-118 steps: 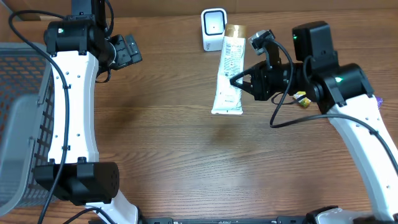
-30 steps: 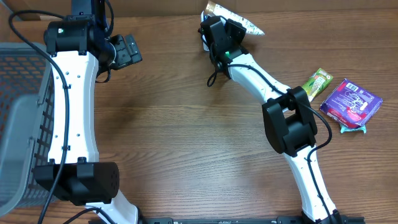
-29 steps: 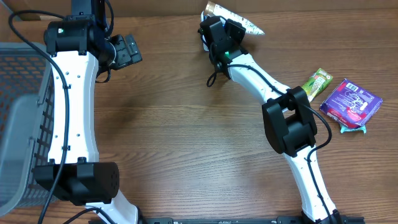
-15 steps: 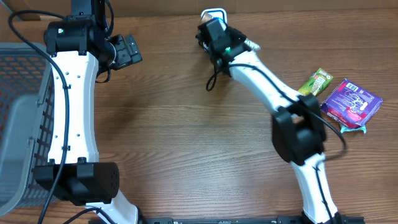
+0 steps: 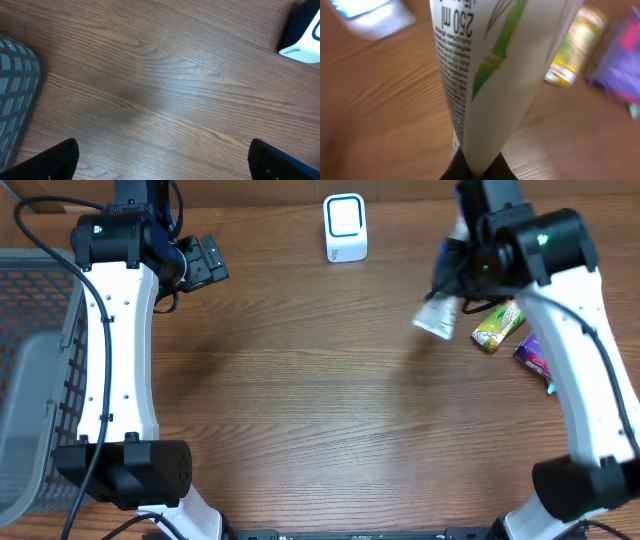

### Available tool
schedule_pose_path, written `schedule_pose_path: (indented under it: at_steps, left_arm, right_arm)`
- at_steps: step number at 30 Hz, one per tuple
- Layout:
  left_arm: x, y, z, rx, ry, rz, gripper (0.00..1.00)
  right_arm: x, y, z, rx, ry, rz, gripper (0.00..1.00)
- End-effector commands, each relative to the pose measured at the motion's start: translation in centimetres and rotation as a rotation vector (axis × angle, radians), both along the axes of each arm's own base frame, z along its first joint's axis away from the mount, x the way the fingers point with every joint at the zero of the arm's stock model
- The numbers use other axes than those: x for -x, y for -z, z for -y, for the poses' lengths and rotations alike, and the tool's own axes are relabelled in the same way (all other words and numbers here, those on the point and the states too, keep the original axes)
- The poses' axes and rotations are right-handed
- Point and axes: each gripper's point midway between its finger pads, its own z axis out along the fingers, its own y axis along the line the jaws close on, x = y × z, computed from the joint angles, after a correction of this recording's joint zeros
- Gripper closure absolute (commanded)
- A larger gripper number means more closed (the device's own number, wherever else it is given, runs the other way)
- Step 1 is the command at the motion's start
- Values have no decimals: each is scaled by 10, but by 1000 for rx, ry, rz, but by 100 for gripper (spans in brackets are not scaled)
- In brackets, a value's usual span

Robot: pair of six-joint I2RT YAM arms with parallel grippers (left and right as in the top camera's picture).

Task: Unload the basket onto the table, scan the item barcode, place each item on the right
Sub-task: 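Carry the tube right and release it beside the snack bar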

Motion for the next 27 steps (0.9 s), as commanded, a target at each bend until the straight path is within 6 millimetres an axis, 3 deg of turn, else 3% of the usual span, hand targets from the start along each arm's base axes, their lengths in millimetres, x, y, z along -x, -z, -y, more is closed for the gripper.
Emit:
schedule_pose_path:
  at_steps: [1,6,11,14,15,17,21,27]
  left_arm:
    - [-3,-6,0,5,-20,20,0]
    - [-3,-6,0,5,-20,20,1]
    - [-3,-6,0,5,-20,20,1]
    - [-3,-6,0,5,-20,20,1]
    - [-3,-6,0,5,-20,20,1]
    - [-3,-6,0,5,-20,20,1]
    - [-3,-6,0,5,-20,20,0]
    - [-3,-6,0,5,-20,20,1]
  right_arm:
    - [0,53,52,51,394,-101,96]
    - [5,114,90,72,500,-165,96]
    - [14,149,126,87,566,-197,96]
    - [12,152,136,92,482,-201,71]
    - [8,152,133,77,389,-198,55]
    - [1,152,120,40,224,-191,47]
    - [-4,141,96,-49,32,-175,34]
    - [-5,47,60,-155,-106,14,19]
